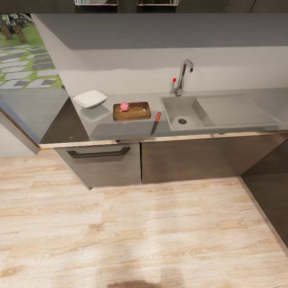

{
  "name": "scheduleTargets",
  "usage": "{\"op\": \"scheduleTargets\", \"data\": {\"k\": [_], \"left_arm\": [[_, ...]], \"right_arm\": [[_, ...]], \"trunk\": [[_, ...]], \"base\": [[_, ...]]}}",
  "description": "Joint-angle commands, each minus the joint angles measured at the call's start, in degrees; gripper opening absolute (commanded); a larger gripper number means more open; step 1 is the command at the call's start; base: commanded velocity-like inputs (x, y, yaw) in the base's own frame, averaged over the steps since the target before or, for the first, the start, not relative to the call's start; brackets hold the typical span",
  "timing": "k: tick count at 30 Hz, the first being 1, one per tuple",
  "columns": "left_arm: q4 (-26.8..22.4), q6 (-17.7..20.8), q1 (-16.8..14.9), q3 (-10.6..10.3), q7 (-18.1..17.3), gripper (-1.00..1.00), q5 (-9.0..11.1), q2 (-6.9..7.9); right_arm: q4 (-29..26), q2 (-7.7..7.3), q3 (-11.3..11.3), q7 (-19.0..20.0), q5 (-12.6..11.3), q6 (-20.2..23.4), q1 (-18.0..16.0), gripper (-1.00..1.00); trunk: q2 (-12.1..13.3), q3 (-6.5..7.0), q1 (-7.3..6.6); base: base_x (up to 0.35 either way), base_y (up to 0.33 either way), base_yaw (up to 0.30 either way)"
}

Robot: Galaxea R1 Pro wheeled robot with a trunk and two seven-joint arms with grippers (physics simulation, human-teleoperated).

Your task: In the kitchen, take the Vidalia onion out of the sink, dice it on the chopping board with the paring knife, put the diced onion into the bowl on the countertop, then place both the paring knife and the chopping board into the sink.

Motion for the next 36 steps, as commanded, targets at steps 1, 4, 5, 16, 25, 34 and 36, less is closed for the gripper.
{"op": "scheduleTargets", "data": {"k": [1, 4, 5, 16, 25, 34, 36], "left_arm": [[0.1, -0.2, 0.8, -0.6, 0.2, 1.0, 0.2, -0.05], [0.1, -0.2, 2.1, -0.6, 0.2, 1.0, 0.1, -0.09], [0.1, -0.2, 2.3, -0.6, 0.2, 1.0, 0.1, -0.15], [-7.7, -0.2, 2.9, -0.2, 0.5, 1.0, 0.3, 0.85], [-42.8, 17.8, 2.9, -0.4, 0.5, 1.0, 0.3, 4.46], [-56.0, 28.7, 3.0, -0.8, 0.5, 1.0, 0.3, 7.38], [-55.3, 28.8, 3.0, -0.9, 0.6, 1.0, 0.3, 7.32]], "right_arm": [[0.0, 0.04, -0.1, -0.3, 0.5, 0.0, 0.0, 1.0], [0.0, 0.04, -0.1, -0.3, 0.5, 0.0, 0.0, 1.0], [0.0, 0.04, -0.1, -0.3, 0.5, 0.0, 0.0, 1.0], [0.0, 0.04, -0.1, -0.3, 0.5, -0.3, 0.0, 1.0], [0.5, 0.04, -0.1, -0.3, 0.5, -0.6, 0.0, 1.0], [0.4, 0.04, -0.1, -0.4, 0.5, -0.6, 0.0, 1.0], [0.1, 0.04, -0.2, -0.5, 0.5, -0.4, 0.0, 1.0]], "trunk": [[-0.1, -0.06, 0.04], [-0.1, -0.06, 0.04], [-0.1, -0.06, 0.04], [-0.1, -0.06, 0.04], [-0.1, -0.06, 0.04], [-0.1, -0.06, 0.04], [-0.1, -0.06, 0.04]], "base": [[0.0, 0.0, 0.0], [0.0, 0.0, 0.0], [0.0, 0.0, 0.0], [0.0, 0.0, 0.0], [0.0, 0.0, 0.0], [0.0, 0.0, 0.0], [0.0, 0.0, 0.0]]}}
